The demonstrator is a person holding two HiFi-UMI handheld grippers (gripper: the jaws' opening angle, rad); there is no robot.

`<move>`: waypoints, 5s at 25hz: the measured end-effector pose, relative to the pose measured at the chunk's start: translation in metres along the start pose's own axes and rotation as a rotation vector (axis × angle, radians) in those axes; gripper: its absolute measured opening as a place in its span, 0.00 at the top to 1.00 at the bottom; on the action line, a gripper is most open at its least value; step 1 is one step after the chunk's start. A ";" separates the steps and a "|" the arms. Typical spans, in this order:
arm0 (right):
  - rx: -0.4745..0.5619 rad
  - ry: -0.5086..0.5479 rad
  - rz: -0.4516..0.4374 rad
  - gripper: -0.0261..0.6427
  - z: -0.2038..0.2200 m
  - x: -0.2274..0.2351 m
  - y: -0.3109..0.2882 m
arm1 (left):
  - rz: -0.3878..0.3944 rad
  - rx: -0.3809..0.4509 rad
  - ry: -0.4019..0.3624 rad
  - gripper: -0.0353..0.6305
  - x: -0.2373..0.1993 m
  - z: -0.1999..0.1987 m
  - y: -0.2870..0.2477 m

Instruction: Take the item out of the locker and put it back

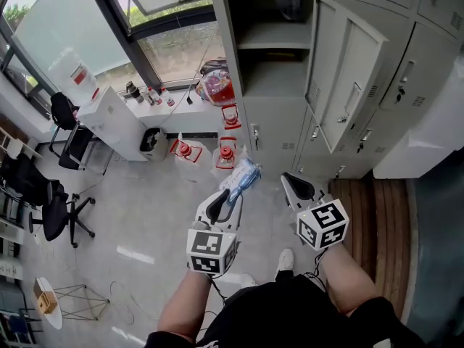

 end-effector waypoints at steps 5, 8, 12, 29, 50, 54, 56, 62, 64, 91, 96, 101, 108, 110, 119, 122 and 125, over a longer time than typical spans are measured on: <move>0.019 0.013 -0.011 0.89 -0.011 0.030 0.002 | -0.018 0.011 -0.023 0.77 0.014 -0.021 -0.024; 0.024 0.024 -0.029 0.89 -0.016 0.043 0.003 | -0.029 0.020 -0.027 0.77 0.021 -0.035 -0.039; 0.029 0.038 -0.059 0.89 -0.020 0.057 0.005 | -0.040 0.032 -0.038 0.77 0.033 -0.055 -0.059; 0.055 0.039 -0.045 0.89 -0.032 0.096 0.007 | -0.022 0.055 -0.146 0.77 0.035 -0.118 -0.133; 0.019 -0.019 0.176 0.89 -0.063 0.159 -0.103 | 0.168 0.022 -0.302 0.78 -0.047 -0.166 -0.312; 0.014 -0.035 0.224 0.89 -0.063 0.171 -0.112 | 0.192 0.009 -0.350 0.78 -0.051 -0.170 -0.345; 0.013 -0.044 0.244 0.89 -0.064 0.176 -0.115 | 0.203 0.001 -0.366 0.78 -0.053 -0.171 -0.360; 0.005 -0.071 0.298 0.89 -0.061 0.188 -0.121 | 0.226 -0.052 -0.370 0.78 -0.062 -0.163 -0.400; 0.002 -0.076 0.314 0.89 -0.061 0.190 -0.122 | 0.233 -0.055 -0.373 0.77 -0.062 -0.164 -0.408; -0.003 -0.127 0.393 0.89 -0.054 0.198 -0.130 | 0.250 -0.100 -0.438 0.74 -0.062 -0.162 -0.453; -0.005 -0.133 0.382 0.89 -0.052 0.200 -0.134 | 0.295 -0.125 -0.376 0.72 -0.059 -0.155 -0.454; -0.013 -0.133 0.366 0.89 -0.050 0.199 -0.136 | 0.275 -0.094 -0.384 0.72 -0.060 -0.157 -0.450; -0.022 -0.110 0.326 0.89 -0.050 0.191 -0.131 | 0.263 -0.063 -0.358 0.72 -0.056 -0.161 -0.429; -0.022 -0.100 0.311 0.89 -0.051 0.188 -0.127 | 0.254 -0.048 -0.347 0.72 -0.055 -0.163 -0.419; -0.042 -0.037 0.219 0.89 -0.045 0.159 -0.096 | 0.203 0.003 -0.290 0.72 -0.040 -0.162 -0.354; -0.047 -0.015 0.188 0.89 -0.041 0.148 -0.079 | 0.178 0.014 -0.264 0.73 -0.031 -0.153 -0.326; -0.049 -0.001 0.156 0.89 -0.035 0.137 -0.062 | 0.156 0.016 -0.246 0.75 -0.021 -0.141 -0.296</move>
Point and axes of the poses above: the fingertips, and each gripper's own axes: y backward along the fingers, x to its right, z out of its underside, the point moved 1 cm from there along y, backward along the fingers, and after that the axes turned 7 degrees about -x, right-handed, at the moved point
